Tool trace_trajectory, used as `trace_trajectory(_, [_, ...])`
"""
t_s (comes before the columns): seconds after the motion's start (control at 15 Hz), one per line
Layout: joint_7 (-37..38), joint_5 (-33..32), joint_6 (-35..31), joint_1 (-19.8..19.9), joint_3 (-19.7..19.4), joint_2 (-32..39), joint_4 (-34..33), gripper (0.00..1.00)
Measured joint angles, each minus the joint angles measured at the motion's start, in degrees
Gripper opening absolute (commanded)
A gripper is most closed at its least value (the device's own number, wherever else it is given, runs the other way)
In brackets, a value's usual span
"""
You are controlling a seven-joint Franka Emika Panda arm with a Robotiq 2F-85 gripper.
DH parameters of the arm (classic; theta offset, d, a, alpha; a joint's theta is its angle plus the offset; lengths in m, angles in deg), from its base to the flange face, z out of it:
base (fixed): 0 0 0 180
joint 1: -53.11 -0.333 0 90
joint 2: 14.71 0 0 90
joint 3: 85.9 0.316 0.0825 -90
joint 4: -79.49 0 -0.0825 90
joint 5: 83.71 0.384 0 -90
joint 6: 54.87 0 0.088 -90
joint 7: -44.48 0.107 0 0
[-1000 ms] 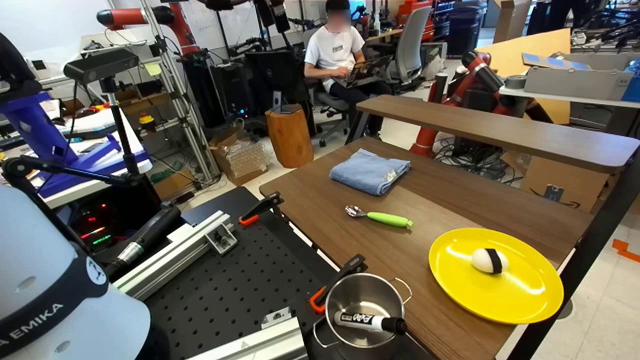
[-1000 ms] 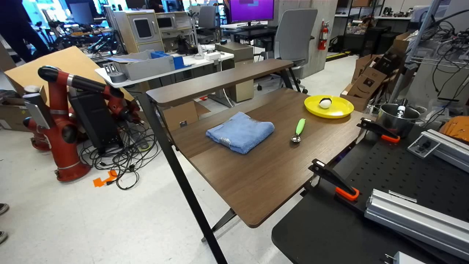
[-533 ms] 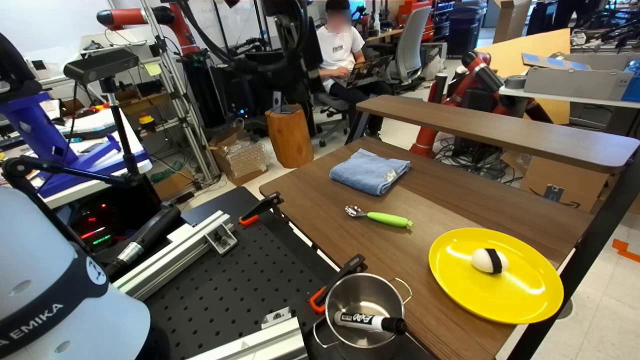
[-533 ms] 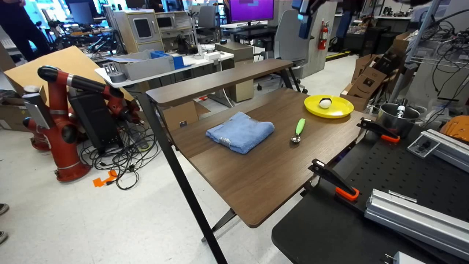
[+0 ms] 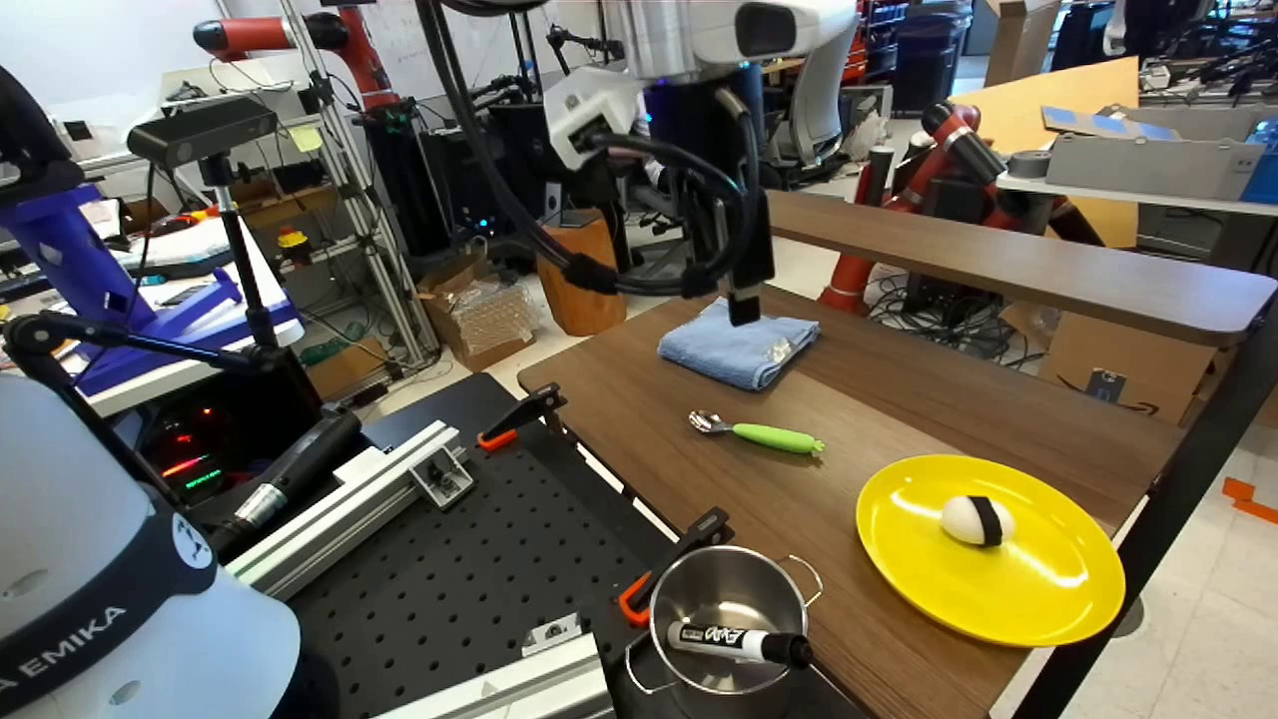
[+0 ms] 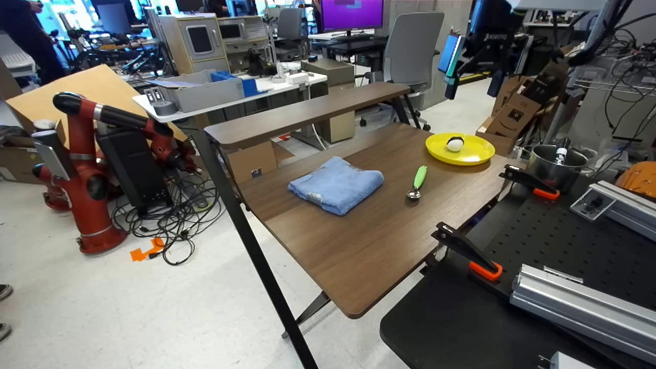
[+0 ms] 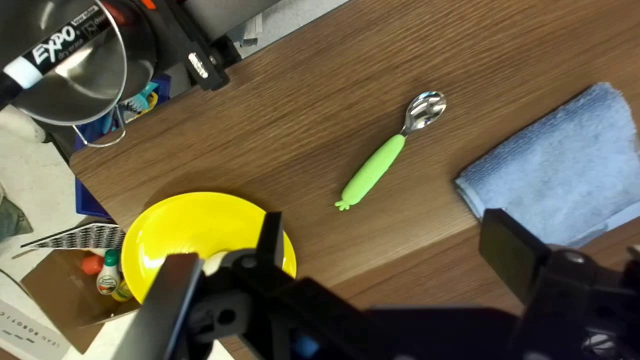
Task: Move the plush toy from the plate to the towel
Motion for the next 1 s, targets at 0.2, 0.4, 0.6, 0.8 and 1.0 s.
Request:
trace_trajectory(0.2, [-3.24, 1.48, -4.28, 0.46, -3.27, 6.67, -2.77, 1.0])
trace_trajectory(0.4, [-6.68, 5.17, -6.61, 0.7, -4.97, 13.58, -6.66, 1.0])
trace_trajectory(0.6, [-10.0, 9.12, -6.94, 1.73, -5.17, 20.26, -11.51, 1.0])
trace_trajectory(0.8, [-14.03, 13.31, -6.93, 4.08, -4.82, 26.77, -16.76, 1.0])
trace_trajectory(1.0, [-16.77, 14.68, -6.92, 7.03, -4.52, 31.81, -20.58, 1.0])
